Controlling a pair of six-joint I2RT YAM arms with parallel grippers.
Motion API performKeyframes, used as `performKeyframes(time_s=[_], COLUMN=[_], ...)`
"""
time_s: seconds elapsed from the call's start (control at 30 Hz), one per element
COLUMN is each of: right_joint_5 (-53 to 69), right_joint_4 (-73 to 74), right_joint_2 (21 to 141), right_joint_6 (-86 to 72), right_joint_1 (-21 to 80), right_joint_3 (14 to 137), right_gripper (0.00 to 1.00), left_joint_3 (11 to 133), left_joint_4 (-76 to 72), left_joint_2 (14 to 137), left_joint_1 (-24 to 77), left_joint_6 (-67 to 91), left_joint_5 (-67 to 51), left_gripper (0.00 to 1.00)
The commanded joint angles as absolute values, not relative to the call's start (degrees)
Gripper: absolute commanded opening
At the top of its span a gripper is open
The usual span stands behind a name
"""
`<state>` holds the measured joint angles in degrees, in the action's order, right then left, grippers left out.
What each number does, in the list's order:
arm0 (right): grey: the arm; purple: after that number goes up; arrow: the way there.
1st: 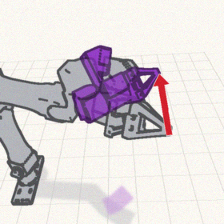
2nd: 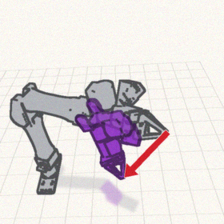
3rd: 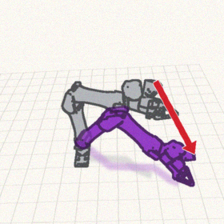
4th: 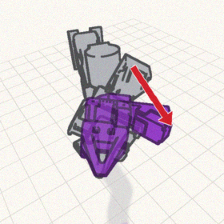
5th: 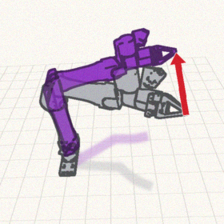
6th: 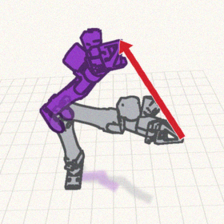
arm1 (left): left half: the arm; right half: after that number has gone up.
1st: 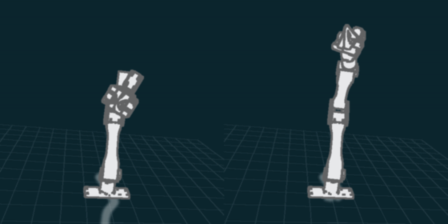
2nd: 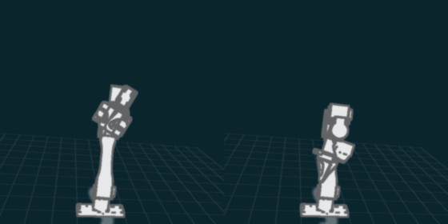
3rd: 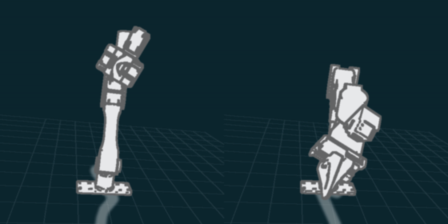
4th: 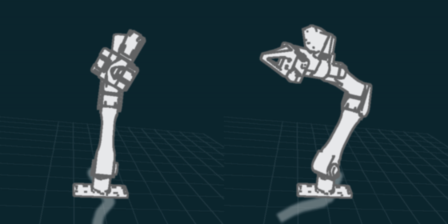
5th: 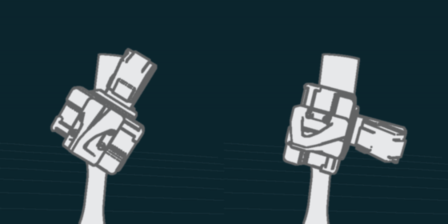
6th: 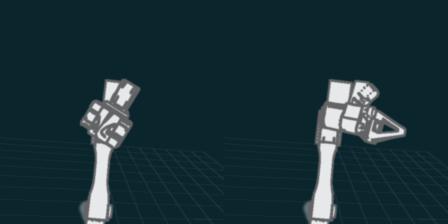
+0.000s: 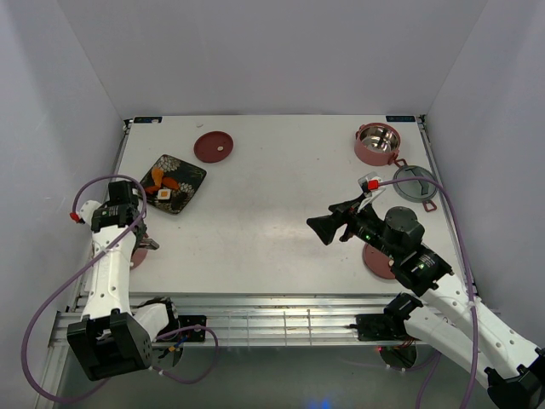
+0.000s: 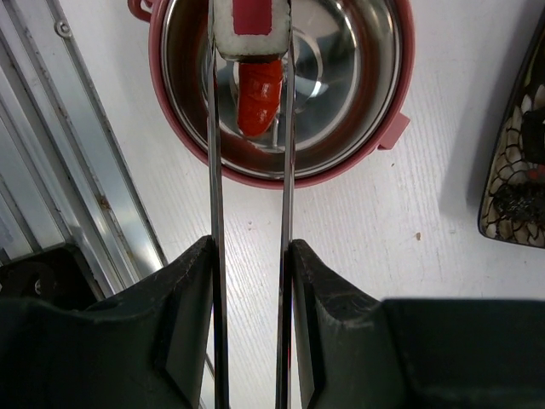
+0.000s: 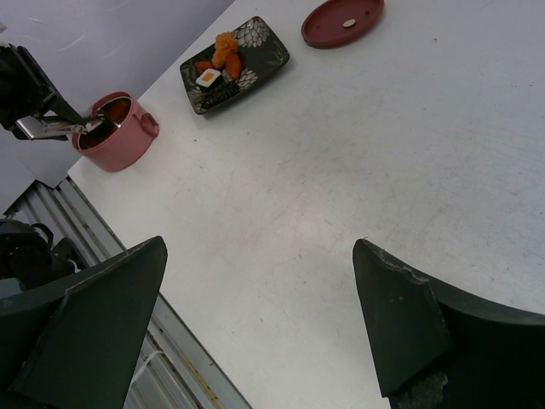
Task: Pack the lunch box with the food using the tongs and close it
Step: Place the fake food in the packing box.
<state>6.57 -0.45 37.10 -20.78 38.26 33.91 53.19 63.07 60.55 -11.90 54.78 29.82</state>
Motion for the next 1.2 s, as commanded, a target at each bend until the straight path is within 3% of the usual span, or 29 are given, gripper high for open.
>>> performKeyframes(time_s=[0.0,0.1,0.23,0.37,0.7,1.17], right_joint_5=[6.4,6.4,6.3,6.2,6.0,5.8], right_joint_4=[-3.3,-3.3,-3.3,-3.3,-3.3,-3.2], right_joint_2=[36.6,36.5,36.4,36.3,36.5,36.3], right_joint_6=[-20.6,-20.6,-20.6,-20.5,-20.4,-20.5], right_joint_1=[38.2,38.2,38.2,38.2,38.2,38.2], right_joint_3=[34.1,34.1,34.2,34.3,34.2,34.2], right_gripper=[0.95,0.95,0.95,0.95,0.95,0.95], left_joint_3=[52.1,51.3,51.5,52.5,56.7,65.5], left_joint_4=[60.9,59.9,59.9,59.9,62.1,64.7], left_joint_2=[60.0,60.0,60.3,60.5,60.4,59.7], left_joint_1=[-12.2,-12.2,-12.2,-12.2,-12.2,-12.2], left_joint_6=[55.6,54.6,54.1,53.9,53.6,52.6], left_joint_5=[29.1,28.7,28.9,28.9,28.9,26.2], left_gripper=[0.00,0.06,0.32,0.49,0.65,0.67])
